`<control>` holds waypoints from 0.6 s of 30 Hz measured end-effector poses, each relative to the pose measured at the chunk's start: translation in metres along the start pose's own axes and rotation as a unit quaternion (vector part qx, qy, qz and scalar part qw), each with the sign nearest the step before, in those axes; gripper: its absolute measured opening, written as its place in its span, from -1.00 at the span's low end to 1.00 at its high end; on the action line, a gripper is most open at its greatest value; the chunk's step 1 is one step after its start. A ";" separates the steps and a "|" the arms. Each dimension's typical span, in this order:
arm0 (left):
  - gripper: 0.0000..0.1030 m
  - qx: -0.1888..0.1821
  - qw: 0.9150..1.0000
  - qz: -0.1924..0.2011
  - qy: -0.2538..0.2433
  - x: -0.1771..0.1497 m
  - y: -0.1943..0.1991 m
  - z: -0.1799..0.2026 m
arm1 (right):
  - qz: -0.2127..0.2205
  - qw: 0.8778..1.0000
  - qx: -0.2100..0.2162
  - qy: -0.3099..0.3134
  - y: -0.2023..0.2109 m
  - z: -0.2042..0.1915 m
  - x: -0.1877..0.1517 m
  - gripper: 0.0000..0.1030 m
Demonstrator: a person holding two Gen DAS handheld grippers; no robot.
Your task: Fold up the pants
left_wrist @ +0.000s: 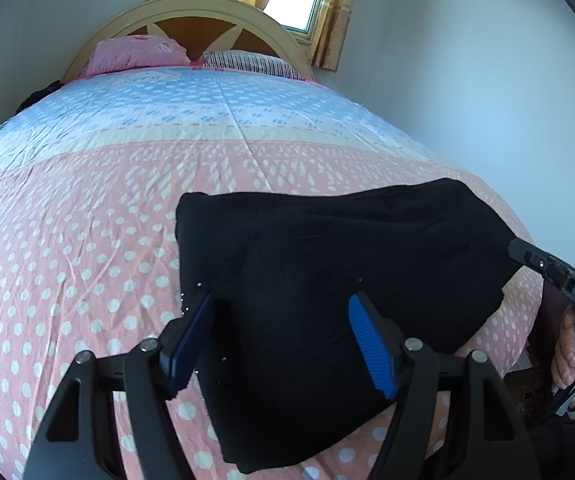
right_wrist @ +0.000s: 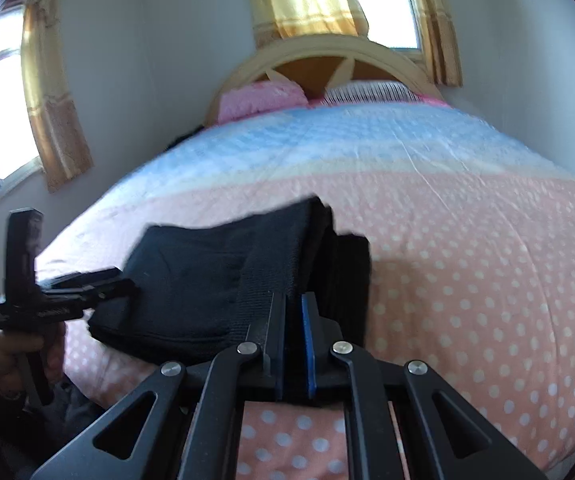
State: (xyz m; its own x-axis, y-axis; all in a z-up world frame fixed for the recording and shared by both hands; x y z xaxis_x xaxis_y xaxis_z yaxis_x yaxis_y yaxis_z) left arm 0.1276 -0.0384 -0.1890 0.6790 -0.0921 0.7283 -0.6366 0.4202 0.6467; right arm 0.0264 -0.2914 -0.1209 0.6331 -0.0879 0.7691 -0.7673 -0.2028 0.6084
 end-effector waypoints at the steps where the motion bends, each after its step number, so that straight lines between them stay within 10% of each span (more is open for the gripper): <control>1: 0.50 0.001 1.000 -0.001 0.000 -0.001 -0.001 0.000 | -0.024 1.000 -0.004 -0.013 -0.010 0.008 -0.006 -0.85; 6: 0.56 0.007 1.000 -0.015 -0.006 -0.009 -0.010 0.002 | -0.044 0.999 0.011 -0.029 -0.014 0.015 -0.007 -0.83; 10: 0.60 0.008 1.000 -0.013 -0.005 -0.008 -0.010 0.002 | -0.029 0.999 -0.001 -0.037 -0.011 0.022 -0.002 0.33; 18: 0.64 0.009 1.000 -0.015 0.003 -0.010 -0.011 -0.002 | 0.020 0.995 0.056 -0.085 -0.025 0.034 0.046 0.34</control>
State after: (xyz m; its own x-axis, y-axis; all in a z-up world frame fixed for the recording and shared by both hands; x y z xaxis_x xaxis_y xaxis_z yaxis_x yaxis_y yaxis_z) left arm 0.1283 -0.0405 -0.2038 0.7008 -0.0990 0.7064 -0.6214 0.4014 0.6728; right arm 0.0788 -0.3238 -0.1074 0.6173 -0.2607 0.7422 -0.7824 -0.3020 0.5446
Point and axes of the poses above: each gripper's, at about its wrist camera, not at the fingertips, and y roughly against the way its jaws point, z to its right, x to its top, the point moved 2 cm from there along -y, roughly the way its jaws point, and after that the axes turned 2 degrees about x, right-handed, at the moved point
